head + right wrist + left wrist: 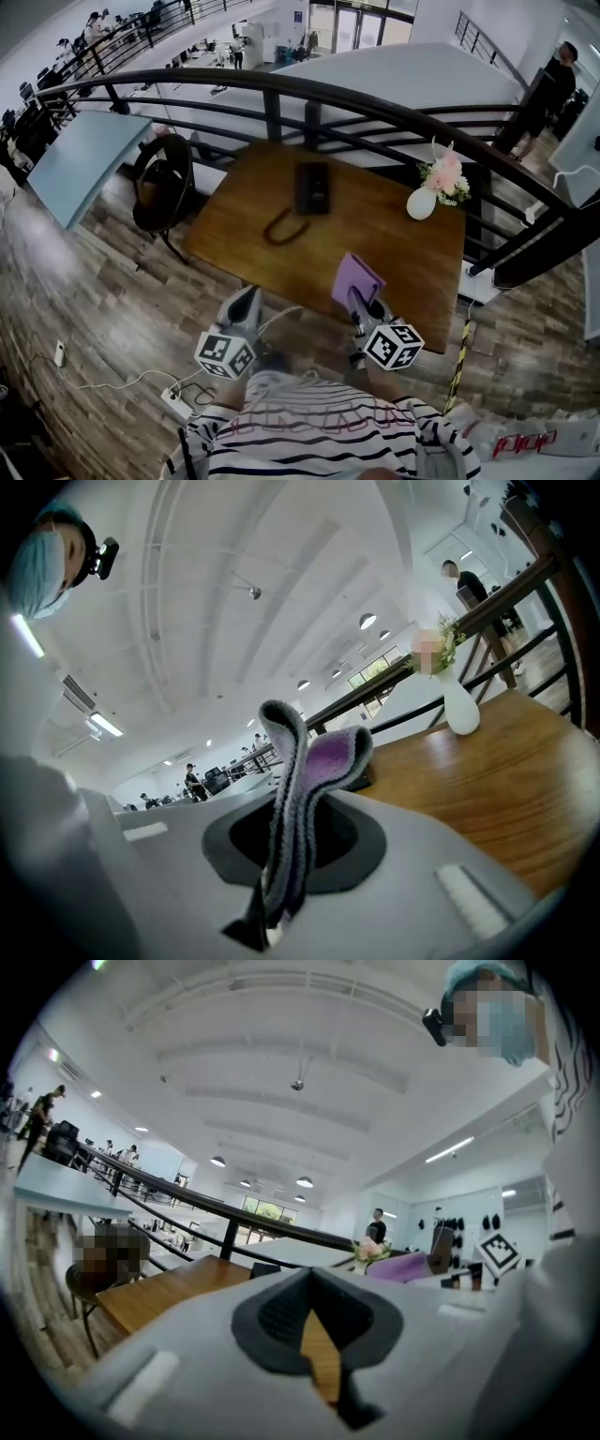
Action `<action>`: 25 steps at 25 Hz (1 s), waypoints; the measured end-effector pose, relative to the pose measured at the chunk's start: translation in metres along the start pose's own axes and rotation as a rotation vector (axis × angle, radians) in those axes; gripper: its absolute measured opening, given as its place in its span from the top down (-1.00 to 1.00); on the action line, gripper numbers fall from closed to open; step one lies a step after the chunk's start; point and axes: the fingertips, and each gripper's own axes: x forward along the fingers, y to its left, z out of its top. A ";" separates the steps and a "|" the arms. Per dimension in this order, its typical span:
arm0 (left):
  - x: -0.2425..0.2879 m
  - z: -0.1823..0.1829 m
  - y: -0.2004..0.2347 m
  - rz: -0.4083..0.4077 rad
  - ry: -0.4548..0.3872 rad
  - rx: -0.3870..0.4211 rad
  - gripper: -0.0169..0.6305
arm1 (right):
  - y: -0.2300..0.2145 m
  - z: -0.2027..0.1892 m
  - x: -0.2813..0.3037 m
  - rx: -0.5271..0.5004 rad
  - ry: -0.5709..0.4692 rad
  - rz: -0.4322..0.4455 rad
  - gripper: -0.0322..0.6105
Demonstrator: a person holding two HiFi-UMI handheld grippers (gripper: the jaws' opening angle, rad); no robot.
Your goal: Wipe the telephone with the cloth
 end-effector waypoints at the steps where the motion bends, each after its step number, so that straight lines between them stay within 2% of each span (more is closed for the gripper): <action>1: 0.005 0.001 0.006 0.002 0.002 -0.002 0.94 | -0.002 0.001 0.009 0.002 0.004 0.001 0.79; 10: 0.074 0.026 0.076 -0.072 0.035 -0.013 0.94 | -0.001 0.034 0.103 0.005 -0.032 -0.037 0.79; 18: 0.135 0.055 0.136 -0.198 0.067 0.004 0.94 | 0.003 0.053 0.170 0.022 -0.110 -0.136 0.79; 25: 0.164 0.062 0.181 -0.276 0.098 0.008 0.94 | 0.003 0.053 0.213 0.034 -0.150 -0.206 0.79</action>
